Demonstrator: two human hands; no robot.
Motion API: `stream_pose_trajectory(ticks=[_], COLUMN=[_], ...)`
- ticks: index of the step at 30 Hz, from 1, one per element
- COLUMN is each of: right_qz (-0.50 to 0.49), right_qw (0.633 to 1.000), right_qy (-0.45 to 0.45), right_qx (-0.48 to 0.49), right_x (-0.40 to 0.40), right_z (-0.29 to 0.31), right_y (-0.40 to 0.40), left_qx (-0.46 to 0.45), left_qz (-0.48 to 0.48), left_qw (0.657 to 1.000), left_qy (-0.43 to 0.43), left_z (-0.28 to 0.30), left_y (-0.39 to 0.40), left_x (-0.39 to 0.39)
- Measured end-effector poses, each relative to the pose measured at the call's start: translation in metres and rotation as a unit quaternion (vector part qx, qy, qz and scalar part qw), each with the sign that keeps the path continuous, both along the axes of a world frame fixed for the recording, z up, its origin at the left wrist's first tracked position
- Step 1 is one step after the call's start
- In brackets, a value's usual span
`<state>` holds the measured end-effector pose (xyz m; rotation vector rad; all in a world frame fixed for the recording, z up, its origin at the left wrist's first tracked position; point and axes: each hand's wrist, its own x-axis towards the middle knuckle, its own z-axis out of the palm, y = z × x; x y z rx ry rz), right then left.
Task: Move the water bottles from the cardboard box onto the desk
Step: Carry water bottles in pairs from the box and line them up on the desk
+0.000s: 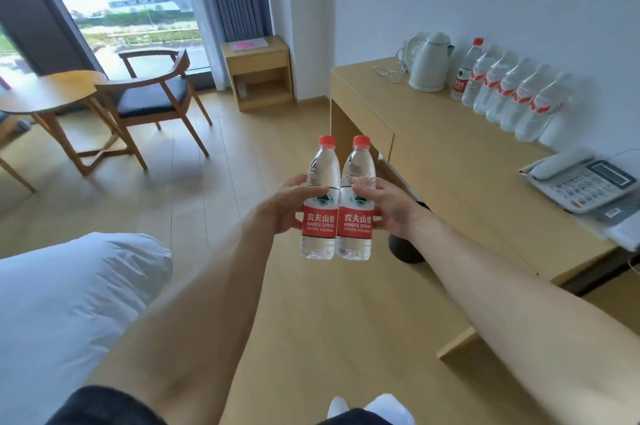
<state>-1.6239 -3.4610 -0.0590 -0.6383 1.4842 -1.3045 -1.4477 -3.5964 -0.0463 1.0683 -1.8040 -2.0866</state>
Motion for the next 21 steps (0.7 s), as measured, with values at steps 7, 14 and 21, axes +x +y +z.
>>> stream_pose_trajectory(ticks=[7, 14, 21], right_qz=[-0.034, -0.115, -0.223], right_qw=[0.999, 0.993, 0.974], right_qy=[-0.007, -0.015, 0.0], right_qx=[0.006, 0.022, 0.039], right_x=[-0.076, -0.145, -0.21], right_z=[-0.005, -0.013, -0.015], right_y=[-0.071, -0.133, -0.224], left_qx=[0.016, 0.024, 0.048], left_qz=[-0.033, -0.094, -0.187], left_qw=[0.999, 0.995, 0.981], left_qy=[-0.005, 0.006, 0.01], left_z=[-0.011, -0.026, -0.028], left_y=[-0.081, -0.166, -0.28], left_x=[-0.08, -0.174, -0.272])
